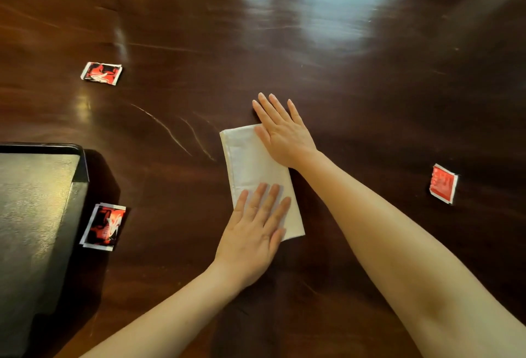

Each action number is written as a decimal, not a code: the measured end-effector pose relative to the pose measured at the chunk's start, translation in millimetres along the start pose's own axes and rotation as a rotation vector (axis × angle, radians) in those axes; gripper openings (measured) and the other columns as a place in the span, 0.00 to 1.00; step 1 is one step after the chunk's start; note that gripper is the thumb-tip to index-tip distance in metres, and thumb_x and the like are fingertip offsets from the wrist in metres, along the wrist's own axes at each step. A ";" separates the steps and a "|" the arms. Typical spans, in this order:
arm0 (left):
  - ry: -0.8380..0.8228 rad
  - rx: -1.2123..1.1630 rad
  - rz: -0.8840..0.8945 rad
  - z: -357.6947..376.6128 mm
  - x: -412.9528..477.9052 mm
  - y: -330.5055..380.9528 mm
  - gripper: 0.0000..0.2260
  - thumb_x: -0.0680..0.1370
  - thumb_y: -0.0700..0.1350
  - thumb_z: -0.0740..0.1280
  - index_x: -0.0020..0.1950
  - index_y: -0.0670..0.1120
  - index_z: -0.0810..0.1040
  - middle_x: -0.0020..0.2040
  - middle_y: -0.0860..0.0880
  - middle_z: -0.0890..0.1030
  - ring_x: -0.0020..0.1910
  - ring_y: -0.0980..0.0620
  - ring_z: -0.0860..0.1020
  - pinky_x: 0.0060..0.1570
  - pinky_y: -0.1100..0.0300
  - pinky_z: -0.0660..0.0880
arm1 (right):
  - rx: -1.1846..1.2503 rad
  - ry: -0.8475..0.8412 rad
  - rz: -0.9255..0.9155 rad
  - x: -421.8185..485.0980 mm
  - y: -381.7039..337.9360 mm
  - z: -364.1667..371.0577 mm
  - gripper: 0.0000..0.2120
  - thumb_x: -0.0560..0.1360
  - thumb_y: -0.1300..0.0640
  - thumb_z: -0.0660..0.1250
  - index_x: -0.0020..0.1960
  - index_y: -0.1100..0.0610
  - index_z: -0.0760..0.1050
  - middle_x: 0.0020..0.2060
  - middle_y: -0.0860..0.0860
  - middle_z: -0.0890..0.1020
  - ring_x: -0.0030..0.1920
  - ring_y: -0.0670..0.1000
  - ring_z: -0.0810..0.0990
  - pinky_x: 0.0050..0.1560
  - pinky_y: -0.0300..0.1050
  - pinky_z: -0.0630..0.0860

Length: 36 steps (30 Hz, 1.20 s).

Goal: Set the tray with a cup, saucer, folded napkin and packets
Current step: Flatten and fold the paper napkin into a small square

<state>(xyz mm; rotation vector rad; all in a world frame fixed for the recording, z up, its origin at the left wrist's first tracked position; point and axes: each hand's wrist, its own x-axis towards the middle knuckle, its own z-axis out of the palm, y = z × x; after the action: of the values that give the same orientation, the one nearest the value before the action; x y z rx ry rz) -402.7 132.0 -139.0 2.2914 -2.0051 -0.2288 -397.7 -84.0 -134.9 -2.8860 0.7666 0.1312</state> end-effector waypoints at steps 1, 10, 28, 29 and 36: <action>-0.015 -0.002 0.003 -2.3 0.4 0.9 0.24 0.81 0.54 0.48 0.77 0.50 0.55 0.77 0.44 0.56 0.76 0.41 0.53 0.69 0.42 0.51 | 0.016 0.004 0.010 -0.1 -0.6 0.0 0.26 0.81 0.46 0.38 0.77 0.52 0.43 0.77 0.48 0.45 0.77 0.48 0.40 0.75 0.52 0.36; -0.134 0.048 0.050 -3.6 17.8 1.7 0.29 0.77 0.65 0.47 0.77 0.56 0.49 0.78 0.41 0.50 0.75 0.35 0.44 0.68 0.33 0.44 | 0.047 0.123 -0.025 -2.6 6.0 -8.2 0.20 0.82 0.52 0.49 0.72 0.55 0.64 0.74 0.51 0.64 0.75 0.52 0.58 0.74 0.51 0.50; -0.130 -0.167 0.019 -34.6 12.5 -25.2 0.26 0.79 0.54 0.46 0.77 0.48 0.52 0.78 0.48 0.48 0.77 0.48 0.44 0.72 0.55 0.39 | 0.659 -0.095 0.097 -27.7 -3.8 -106.8 0.06 0.74 0.58 0.66 0.49 0.54 0.80 0.43 0.46 0.80 0.44 0.45 0.77 0.41 0.34 0.74; -0.088 -0.241 0.006 -38.6 8.4 -26.1 0.24 0.80 0.51 0.50 0.76 0.48 0.57 0.78 0.48 0.54 0.77 0.47 0.50 0.73 0.55 0.44 | 0.681 -0.076 0.093 -37.3 -9.1 -110.1 0.05 0.74 0.59 0.67 0.48 0.53 0.80 0.43 0.46 0.80 0.43 0.44 0.77 0.42 0.34 0.74; 0.021 -1.701 -0.981 -78.9 -14.2 -21.6 0.11 0.80 0.46 0.59 0.55 0.43 0.78 0.50 0.43 0.82 0.42 0.51 0.81 0.44 0.59 0.80 | 0.670 0.145 0.016 -117.0 -33.2 -92.7 0.05 0.73 0.61 0.68 0.47 0.55 0.81 0.44 0.47 0.80 0.47 0.46 0.74 0.46 0.35 0.70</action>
<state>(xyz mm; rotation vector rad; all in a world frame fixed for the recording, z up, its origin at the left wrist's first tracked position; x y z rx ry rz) -370.1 146.4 -64.0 1.5641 0.0029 -1.2501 -478.1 -14.4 -25.1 -2.2658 0.6884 -0.2842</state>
